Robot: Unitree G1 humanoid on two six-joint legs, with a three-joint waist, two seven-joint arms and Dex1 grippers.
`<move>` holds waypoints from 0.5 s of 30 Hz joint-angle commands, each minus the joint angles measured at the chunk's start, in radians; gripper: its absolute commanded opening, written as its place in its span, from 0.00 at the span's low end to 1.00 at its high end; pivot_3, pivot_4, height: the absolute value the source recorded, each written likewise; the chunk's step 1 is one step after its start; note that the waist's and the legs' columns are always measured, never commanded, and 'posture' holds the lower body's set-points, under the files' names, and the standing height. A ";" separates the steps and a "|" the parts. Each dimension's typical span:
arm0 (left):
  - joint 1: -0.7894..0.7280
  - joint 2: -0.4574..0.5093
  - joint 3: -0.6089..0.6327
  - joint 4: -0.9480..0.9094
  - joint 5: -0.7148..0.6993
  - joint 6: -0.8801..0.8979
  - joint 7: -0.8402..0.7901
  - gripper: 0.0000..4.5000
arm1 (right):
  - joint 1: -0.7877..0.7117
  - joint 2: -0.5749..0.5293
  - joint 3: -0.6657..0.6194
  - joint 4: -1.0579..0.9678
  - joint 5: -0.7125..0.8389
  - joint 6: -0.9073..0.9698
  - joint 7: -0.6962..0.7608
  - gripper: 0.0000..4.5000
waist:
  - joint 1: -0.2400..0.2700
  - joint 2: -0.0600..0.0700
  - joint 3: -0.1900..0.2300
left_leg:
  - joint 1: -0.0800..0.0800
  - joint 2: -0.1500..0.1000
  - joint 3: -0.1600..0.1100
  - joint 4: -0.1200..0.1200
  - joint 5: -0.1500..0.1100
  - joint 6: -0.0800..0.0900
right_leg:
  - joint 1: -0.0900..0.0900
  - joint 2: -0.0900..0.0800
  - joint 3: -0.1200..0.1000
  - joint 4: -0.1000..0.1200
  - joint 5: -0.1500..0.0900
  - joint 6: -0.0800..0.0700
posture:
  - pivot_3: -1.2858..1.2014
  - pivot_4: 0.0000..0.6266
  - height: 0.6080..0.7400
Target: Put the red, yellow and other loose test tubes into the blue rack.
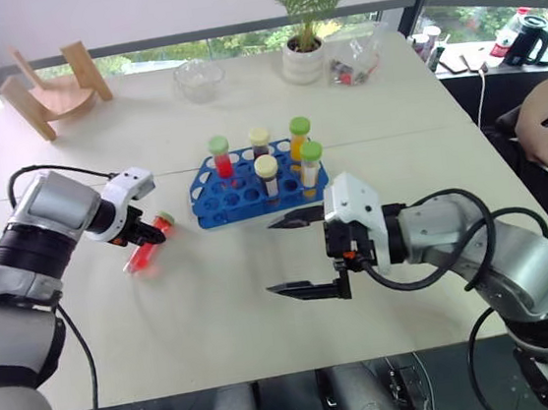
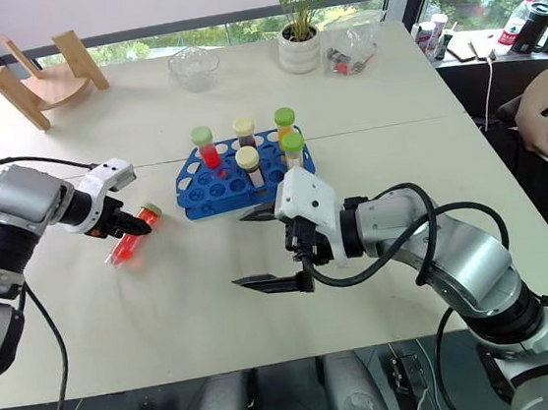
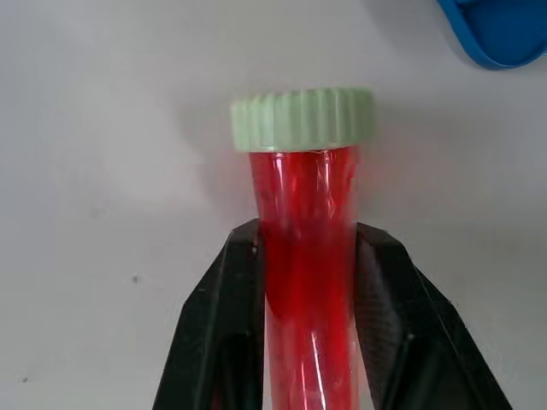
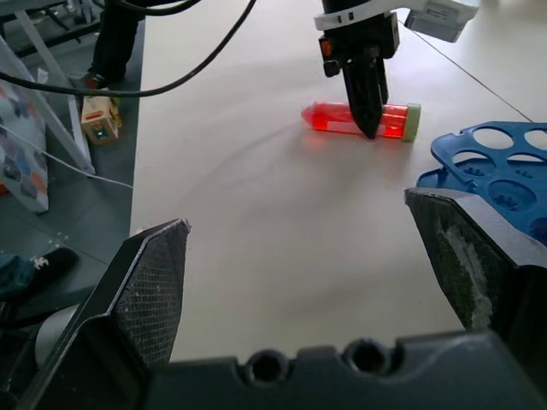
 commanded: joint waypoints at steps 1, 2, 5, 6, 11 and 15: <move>0.034 -0.016 0.123 -0.020 -0.032 -0.081 0.032 0.18 | 0.025 -0.018 -0.040 -0.020 0.005 -0.031 0.000 1.00 | 0.001 0.000 0.000 | 0.000 0.000 0.000 0.000 0.000 0.000 | 0.000 0.000 0.000 0.000 0.000 0.000 | 0.52 0.24 1.00; 0.054 -0.018 0.222 -0.017 -0.058 -0.179 0.064 0.18 | 0.038 -0.025 -0.052 -0.020 0.006 -0.036 0.000 1.00 | 0.004 0.000 0.000 | 0.000 0.000 0.000 0.000 0.000 0.000 | 0.000 0.000 0.000 0.000 0.000 0.000 | 0.52 0.24 1.00; 0.151 -0.046 0.523 -0.044 -0.168 -0.518 0.107 0.18 | 0.064 -0.038 -0.091 -0.013 0.008 -0.042 -0.013 1.00 | 0.021 -0.001 0.000 | 0.000 0.000 0.000 0.001 0.000 0.000 | 0.000 -0.001 0.000 0.000 0.000 0.000 | 0.52 0.24 1.00; 0.183 -0.061 0.612 -0.071 -0.230 -0.542 0.090 0.18 | 0.068 -0.041 -0.099 -0.007 0.007 -0.043 -0.017 1.00 | 0.024 -0.001 0.000 | -0.001 0.001 0.000 0.002 0.000 -0.001 | 0.000 -0.001 0.000 0.000 0.000 0.000 | 0.52 0.24 1.00; 0.265 -0.269 0.822 -0.312 -0.428 -0.508 0.235 0.18 | 0.120 -0.071 -0.166 0.108 -0.006 -0.085 0.014 1.00 | 0.047 -0.002 0.000 | -0.001 -0.001 0.001 0.003 0.001 -0.001 | 0.002 -0.003 -0.001 -0.001 0.001 0.000 | 0.52 0.24 1.00; 0.353 -0.454 0.766 -0.460 -0.413 -0.649 0.332 0.18 | 0.101 -0.107 -0.168 0.193 -0.040 -0.112 0.034 1.00 | 0.046 -0.001 0.000 | 0.001 -0.003 0.002 0.003 0.001 -0.001 | 0.004 -0.005 0.001 -0.002 0.002 0.002 | 0.52 0.24 1.00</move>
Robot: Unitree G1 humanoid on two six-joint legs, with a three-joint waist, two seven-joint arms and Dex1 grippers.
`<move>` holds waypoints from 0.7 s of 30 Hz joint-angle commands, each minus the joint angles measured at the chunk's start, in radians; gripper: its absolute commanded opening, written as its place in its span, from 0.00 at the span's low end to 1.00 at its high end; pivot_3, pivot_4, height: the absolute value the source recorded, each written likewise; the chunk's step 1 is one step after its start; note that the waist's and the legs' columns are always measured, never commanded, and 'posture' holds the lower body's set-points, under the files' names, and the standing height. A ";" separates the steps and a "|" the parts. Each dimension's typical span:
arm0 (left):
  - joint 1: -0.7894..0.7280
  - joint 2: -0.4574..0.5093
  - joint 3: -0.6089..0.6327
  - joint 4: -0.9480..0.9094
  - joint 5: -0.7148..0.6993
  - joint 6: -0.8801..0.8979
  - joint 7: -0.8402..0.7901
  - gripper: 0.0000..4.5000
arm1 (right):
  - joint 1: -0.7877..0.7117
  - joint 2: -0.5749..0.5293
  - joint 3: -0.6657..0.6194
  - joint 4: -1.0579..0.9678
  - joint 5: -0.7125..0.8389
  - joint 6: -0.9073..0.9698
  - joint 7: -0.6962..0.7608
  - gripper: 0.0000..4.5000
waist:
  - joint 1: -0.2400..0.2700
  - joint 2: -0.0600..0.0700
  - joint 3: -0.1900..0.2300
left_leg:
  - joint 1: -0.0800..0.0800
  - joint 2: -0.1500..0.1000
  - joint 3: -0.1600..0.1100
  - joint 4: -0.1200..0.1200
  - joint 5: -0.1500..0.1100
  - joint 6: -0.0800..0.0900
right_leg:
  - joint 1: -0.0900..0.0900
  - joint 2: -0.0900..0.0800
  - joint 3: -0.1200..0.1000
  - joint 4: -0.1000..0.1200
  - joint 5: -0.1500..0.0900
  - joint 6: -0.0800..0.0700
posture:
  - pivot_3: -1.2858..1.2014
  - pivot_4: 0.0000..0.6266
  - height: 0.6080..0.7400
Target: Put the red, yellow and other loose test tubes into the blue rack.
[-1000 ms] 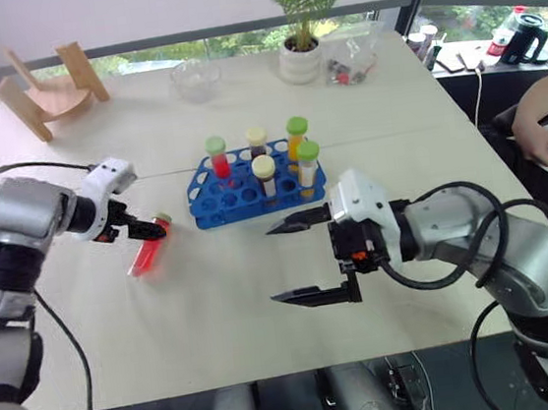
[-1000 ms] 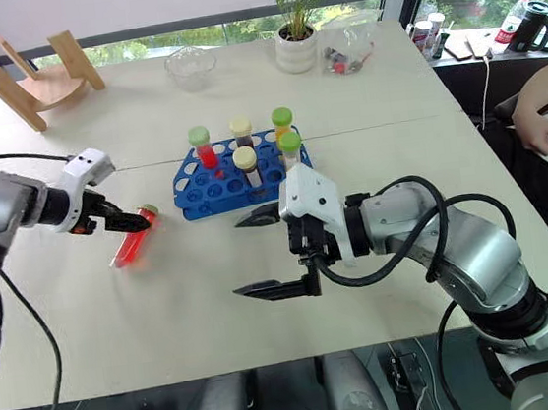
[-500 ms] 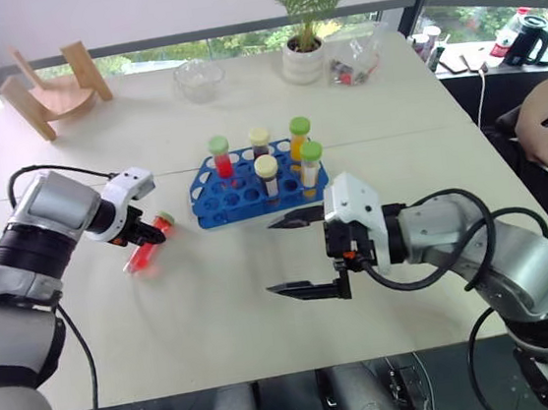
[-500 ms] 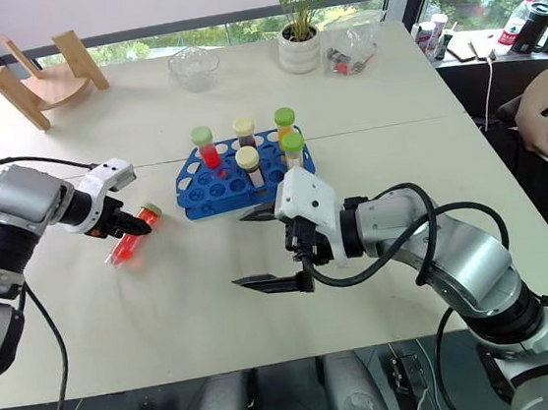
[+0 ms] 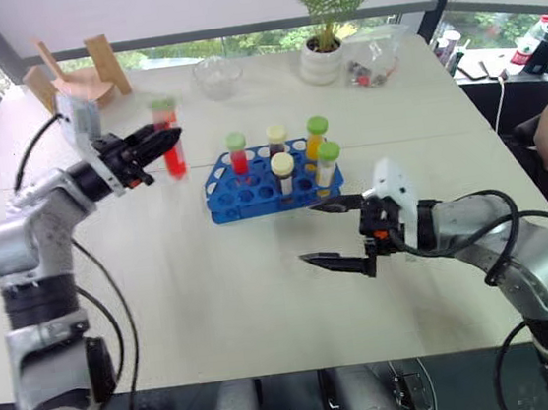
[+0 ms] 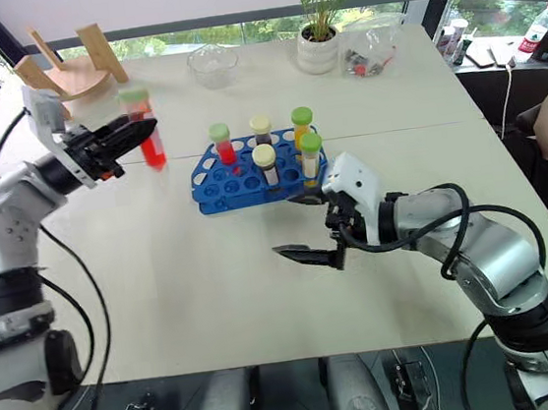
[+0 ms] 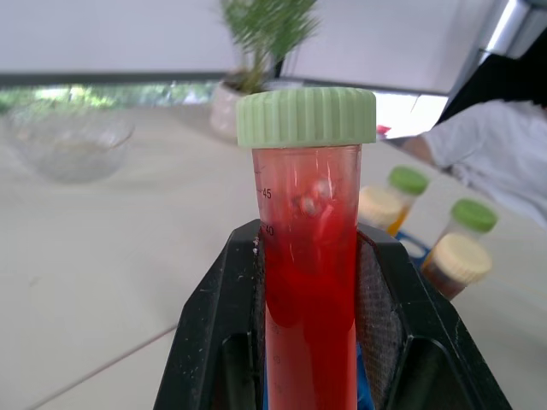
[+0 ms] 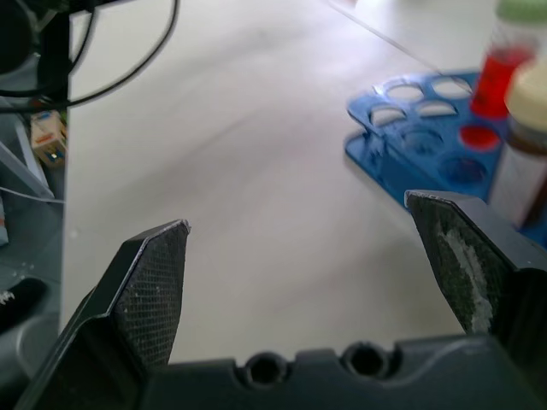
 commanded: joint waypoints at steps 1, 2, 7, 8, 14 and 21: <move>0.067 -0.134 -0.063 -0.127 0.022 -0.152 0.082 0.18 | -0.035 -0.026 -0.030 0.053 -0.023 -0.042 0.024 1.00 | -0.001 0.000 0.000 | 0.000 0.000 0.000 0.000 0.000 0.000 | 0.000 0.000 0.000 0.000 0.000 0.000 | 0.52 0.24 1.00; 0.083 -0.157 -0.080 -0.132 0.030 -0.174 0.083 0.18 | -0.041 -0.031 -0.032 0.062 -0.021 -0.043 0.030 1.00 | -0.001 0.000 0.000 | 0.000 0.000 0.000 0.000 0.000 0.000 | 0.000 0.000 0.000 0.000 0.000 0.000 | 0.52 0.24 1.00; 0.108 -0.210 -0.168 -0.063 0.088 -0.305 0.062 0.18 | -0.076 -0.022 -0.055 0.070 0.012 -0.014 0.028 1.00 | -0.019 0.000 0.000 | 0.000 0.001 -0.001 -0.001 0.000 0.000 | 0.000 0.002 0.000 0.000 0.000 0.000 | 0.52 0.24 1.00; 0.103 -0.223 -0.180 -0.033 0.103 -0.338 0.064 0.18 | -0.078 -0.018 -0.057 0.070 0.013 -0.012 0.023 1.00 | -0.020 0.000 0.000 | 0.001 0.001 -0.001 -0.001 0.000 0.000 | 0.000 0.002 0.000 0.000 0.000 0.000 | 0.52 0.24 1.00; 0.080 -0.249 -0.212 0.106 0.155 -0.473 0.059 0.18 | -0.081 -0.015 -0.068 0.062 0.017 -0.005 -0.005 1.00 | -0.019 0.000 0.000 | 0.001 0.001 -0.001 -0.001 0.000 0.000 | 0.000 0.002 0.000 0.000 0.000 0.000 | 0.52 0.24 1.00; 0.085 -0.234 -0.232 0.206 0.212 -0.581 0.051 0.18 | -0.067 -0.011 -0.082 0.055 0.024 -0.004 -0.031 1.00 | -0.018 0.000 0.000 | 0.001 0.001 -0.001 -0.001 0.000 0.000 | 0.000 0.002 0.000 0.000 0.000 0.000 | 0.52 0.24 1.00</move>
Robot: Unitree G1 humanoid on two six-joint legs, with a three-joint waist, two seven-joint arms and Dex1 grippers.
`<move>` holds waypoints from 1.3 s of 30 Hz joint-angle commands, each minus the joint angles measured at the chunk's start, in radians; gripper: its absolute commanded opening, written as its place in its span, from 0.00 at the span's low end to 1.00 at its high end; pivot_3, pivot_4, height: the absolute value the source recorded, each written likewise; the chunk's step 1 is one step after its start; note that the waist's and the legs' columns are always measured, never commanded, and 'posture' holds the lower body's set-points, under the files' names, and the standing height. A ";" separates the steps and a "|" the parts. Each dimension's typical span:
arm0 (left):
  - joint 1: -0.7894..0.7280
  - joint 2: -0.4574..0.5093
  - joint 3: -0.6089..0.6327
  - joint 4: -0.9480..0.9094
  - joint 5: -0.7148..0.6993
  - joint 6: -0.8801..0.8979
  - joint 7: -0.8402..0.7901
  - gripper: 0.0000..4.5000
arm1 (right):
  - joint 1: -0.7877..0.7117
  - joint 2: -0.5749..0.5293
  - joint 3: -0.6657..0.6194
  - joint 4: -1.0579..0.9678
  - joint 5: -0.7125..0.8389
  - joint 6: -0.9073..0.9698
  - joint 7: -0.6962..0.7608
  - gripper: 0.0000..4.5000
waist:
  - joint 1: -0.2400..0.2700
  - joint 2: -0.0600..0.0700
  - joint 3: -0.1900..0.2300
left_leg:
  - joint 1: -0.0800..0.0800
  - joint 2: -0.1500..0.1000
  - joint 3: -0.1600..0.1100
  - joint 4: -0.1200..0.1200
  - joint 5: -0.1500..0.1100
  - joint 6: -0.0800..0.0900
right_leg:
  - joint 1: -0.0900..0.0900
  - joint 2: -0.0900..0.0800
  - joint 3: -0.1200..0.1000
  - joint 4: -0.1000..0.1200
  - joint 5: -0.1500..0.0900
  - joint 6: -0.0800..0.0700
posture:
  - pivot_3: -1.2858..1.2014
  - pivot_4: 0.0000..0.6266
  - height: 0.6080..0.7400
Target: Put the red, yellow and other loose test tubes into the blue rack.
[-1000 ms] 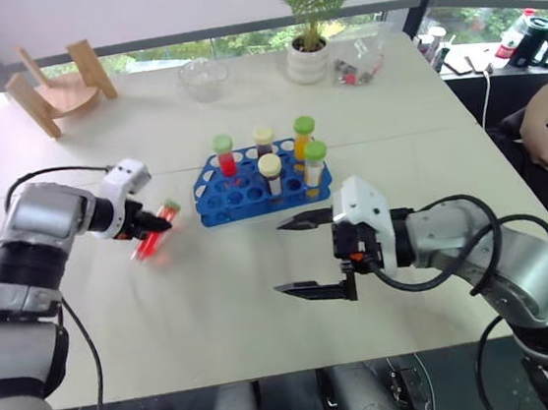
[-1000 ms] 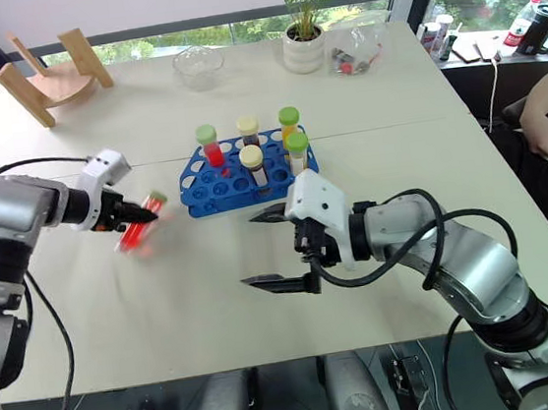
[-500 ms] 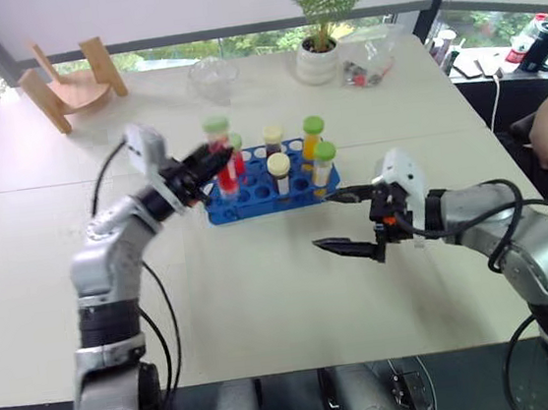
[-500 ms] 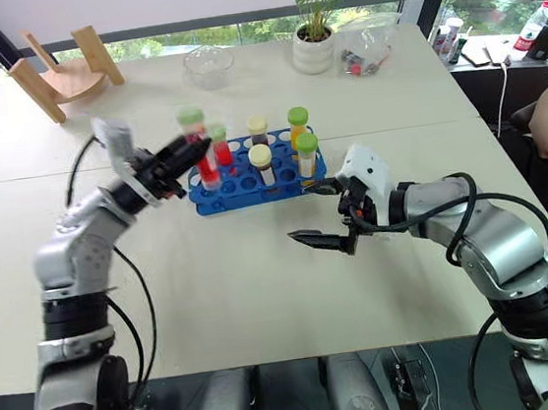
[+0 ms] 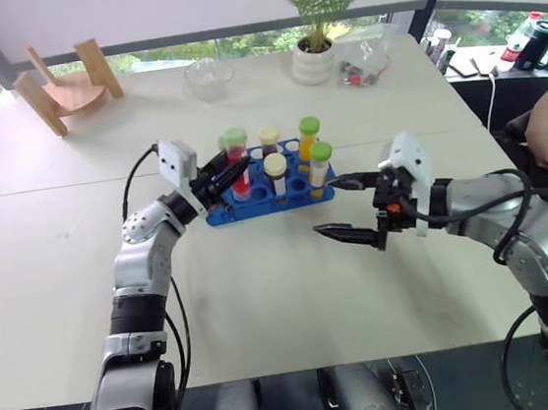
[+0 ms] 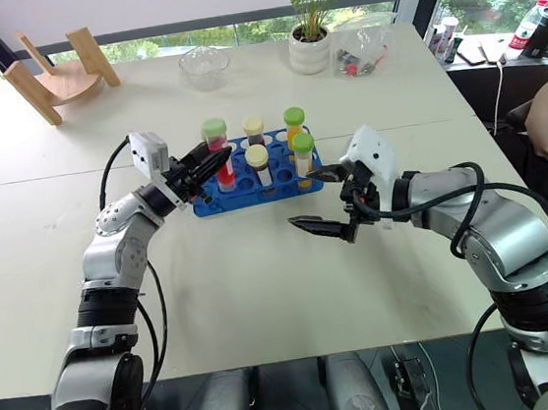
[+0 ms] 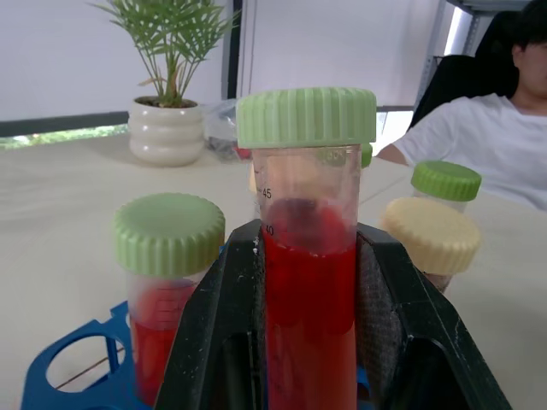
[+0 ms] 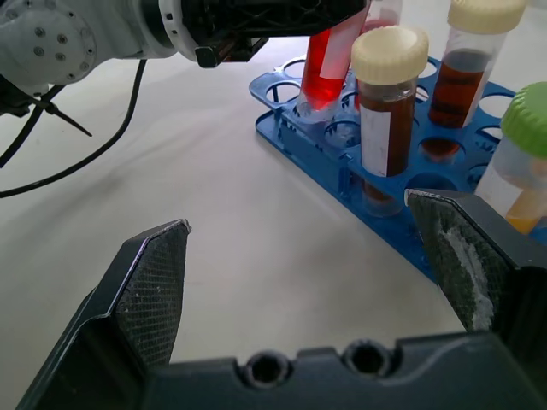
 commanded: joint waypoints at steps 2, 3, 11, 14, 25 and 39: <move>0.005 0.016 -0.013 0.033 0.035 -0.061 -0.008 0.18 | 0.001 0.014 -0.029 -0.035 0.016 -0.007 -0.018 1.00 | 0.000 0.000 0.000 | 0.000 0.000 0.000 0.000 0.000 0.000 | 0.000 0.000 0.000 0.000 0.000 0.000 | 0.52 0.24 1.00; 0.008 0.017 -0.014 0.032 0.031 -0.060 -0.013 0.18 | 0.001 0.016 -0.028 -0.036 0.016 -0.007 -0.021 1.00 | 0.000 0.000 0.000 | 0.000 0.000 0.000 0.000 0.000 0.000 | 0.000 0.000 0.000 0.000 0.000 0.000 | 0.52 0.24 1.00; 0.060 0.026 -0.040 0.022 0.058 -0.086 -0.018 0.18 | -0.009 0.032 -0.016 -0.027 0.012 -0.007 -0.028 1.00 | 0.000 0.000 -0.001 | 0.001 0.000 0.000 0.000 0.000 0.000 | 0.001 0.000 0.000 0.000 0.000 0.000 | 0.52 0.24 1.00; 0.082 0.030 -0.042 -0.012 0.051 -0.072 -0.011 0.18 | -0.012 0.039 -0.017 -0.021 0.012 -0.006 -0.033 1.00 | -0.002 0.001 -0.001 | 0.004 0.000 0.000 0.000 0.000 0.000 | 0.004 0.000 0.000 0.000 0.000 0.000 | 0.52 0.24 1.00; 0.095 0.035 -0.052 -0.030 0.062 -0.070 0.006 0.18 | -0.020 0.060 -0.013 -0.012 0.009 -0.008 -0.043 1.00 | -0.003 0.000 -0.001 | 0.013 0.000 0.000 -0.003 -0.001 0.001 | 0.012 0.000 0.000 -0.003 0.000 0.000 | 0.52 0.24 1.00; 0.294 0.455 0.052 -0.436 -0.111 0.347 -0.195 0.95 | 0.119 -0.046 -0.049 -0.053 0.037 0.031 0.039 1.00 | -0.008 0.001 0.000 | 0.013 0.002 0.000 -0.005 -0.001 0.001 | 0.012 0.001 0.000 -0.004 -0.001 -0.001 | 0.52 0.24 1.00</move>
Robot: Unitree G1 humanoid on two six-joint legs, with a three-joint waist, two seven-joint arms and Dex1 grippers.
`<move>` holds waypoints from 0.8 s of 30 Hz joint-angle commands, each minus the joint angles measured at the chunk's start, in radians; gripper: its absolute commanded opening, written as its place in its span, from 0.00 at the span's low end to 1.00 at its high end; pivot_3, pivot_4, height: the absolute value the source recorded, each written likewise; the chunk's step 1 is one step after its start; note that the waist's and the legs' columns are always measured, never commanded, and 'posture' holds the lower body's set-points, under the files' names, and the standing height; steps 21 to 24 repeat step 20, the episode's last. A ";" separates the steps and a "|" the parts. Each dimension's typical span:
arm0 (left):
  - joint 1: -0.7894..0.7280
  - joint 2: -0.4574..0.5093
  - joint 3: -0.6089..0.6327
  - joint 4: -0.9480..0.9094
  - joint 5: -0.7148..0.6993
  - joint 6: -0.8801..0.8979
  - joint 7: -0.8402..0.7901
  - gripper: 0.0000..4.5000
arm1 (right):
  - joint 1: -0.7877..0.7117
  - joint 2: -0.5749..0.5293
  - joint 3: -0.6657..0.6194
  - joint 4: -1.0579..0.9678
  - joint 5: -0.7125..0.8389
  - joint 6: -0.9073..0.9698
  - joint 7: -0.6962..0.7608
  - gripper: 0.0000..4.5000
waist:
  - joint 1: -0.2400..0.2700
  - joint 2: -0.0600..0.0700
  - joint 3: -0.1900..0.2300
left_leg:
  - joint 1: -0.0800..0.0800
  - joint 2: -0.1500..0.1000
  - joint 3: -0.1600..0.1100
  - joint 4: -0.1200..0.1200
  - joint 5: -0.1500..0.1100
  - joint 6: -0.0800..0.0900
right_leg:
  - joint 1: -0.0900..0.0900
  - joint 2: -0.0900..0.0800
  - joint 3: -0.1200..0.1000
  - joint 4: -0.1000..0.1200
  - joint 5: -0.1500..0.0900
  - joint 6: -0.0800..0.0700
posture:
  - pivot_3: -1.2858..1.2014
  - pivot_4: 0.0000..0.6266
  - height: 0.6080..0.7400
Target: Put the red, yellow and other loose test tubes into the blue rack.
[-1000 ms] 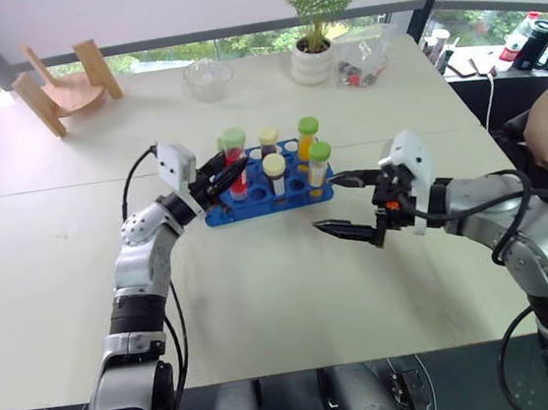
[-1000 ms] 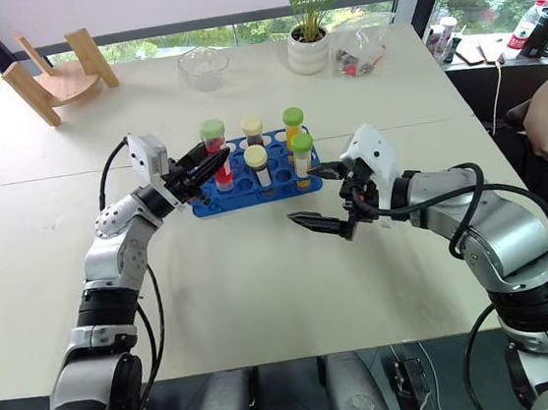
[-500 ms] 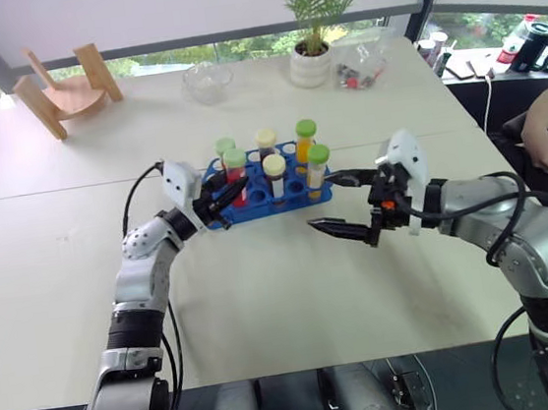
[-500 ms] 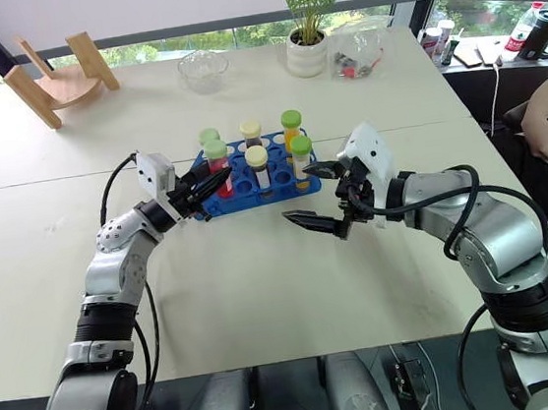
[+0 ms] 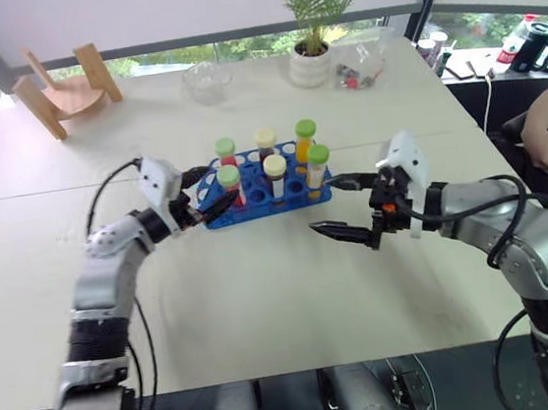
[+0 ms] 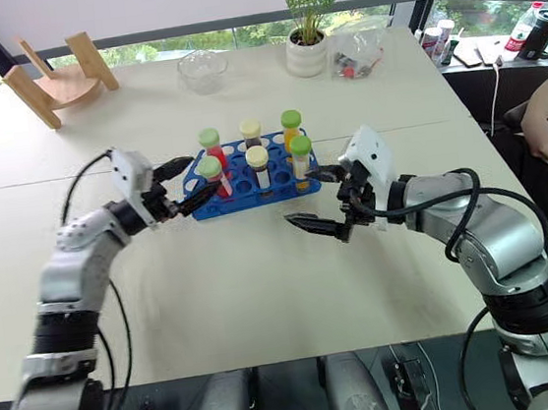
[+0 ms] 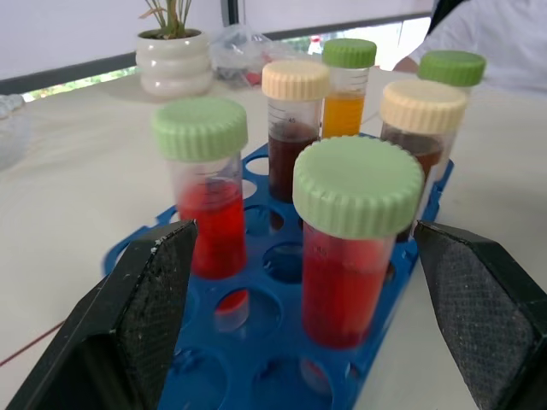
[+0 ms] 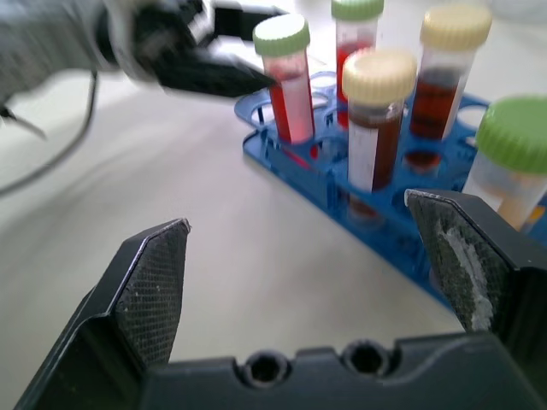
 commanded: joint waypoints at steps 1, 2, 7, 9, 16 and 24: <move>0.190 0.237 0.081 -0.213 -0.090 0.171 -0.167 0.95 | 0.107 -0.099 -0.053 -0.051 0.025 0.015 0.075 1.00 | -0.007 0.000 0.000 | 0.000 0.000 0.001 -0.001 -0.001 0.001 | 0.000 0.000 0.000 -0.001 -0.001 0.000 | 0.52 0.24 1.00; 0.267 0.302 0.103 -0.263 -0.100 0.198 -0.199 0.95 | 0.142 -0.129 -0.058 -0.051 0.024 0.011 0.095 1.00 | -0.007 0.001 0.000 | 0.001 0.001 0.002 -0.002 -0.002 0.004 | 0.000 0.000 0.001 -0.002 -0.002 -0.001 | 0.52 0.24 1.00; 0.547 0.431 0.265 -0.395 -0.162 0.272 -0.269 0.95 | 0.248 -0.200 -0.104 -0.022 0.038 0.000 0.160 1.00 | 0.006 0.001 0.001 | 0.001 0.002 0.002 -0.003 -0.003 0.005 | 0.000 0.000 0.000 -0.003 -0.004 -0.003 | 0.52 0.24 1.00; 0.590 0.420 0.292 -0.396 -0.156 0.271 -0.246 0.95 | 0.259 -0.210 -0.104 -0.002 0.034 -0.009 0.180 1.00 | 0.009 0.002 0.002 | 0.002 0.002 0.002 -0.001 -0.003 0.005 | 0.002 0.000 0.000 -0.004 -0.006 -0.007 | 0.52 0.24 1.00; 0.616 0.343 0.276 -0.368 -0.133 0.235 -0.172 0.95 | 0.226 -0.201 -0.061 0.048 0.006 -0.038 0.210 1.00 | 0.003 0.002 0.001 | 0.002 0.003 0.003 0.000 -0.003 0.005 | 0.004 0.000 0.001 -0.008 -0.005 -0.008 | 0.52 0.24 1.00; 0.595 0.311 0.253 -0.346 -0.119 0.205 -0.151 0.95 | 0.210 -0.204 -0.052 0.062 0.000 -0.043 0.223 1.00 | 0.005 0.002 0.001 | 0.002 0.004 0.002 -0.002 -0.003 0.005 | 0.003 0.002 0.000 -0.008 -0.004 -0.004 | 0.52 0.24 1.00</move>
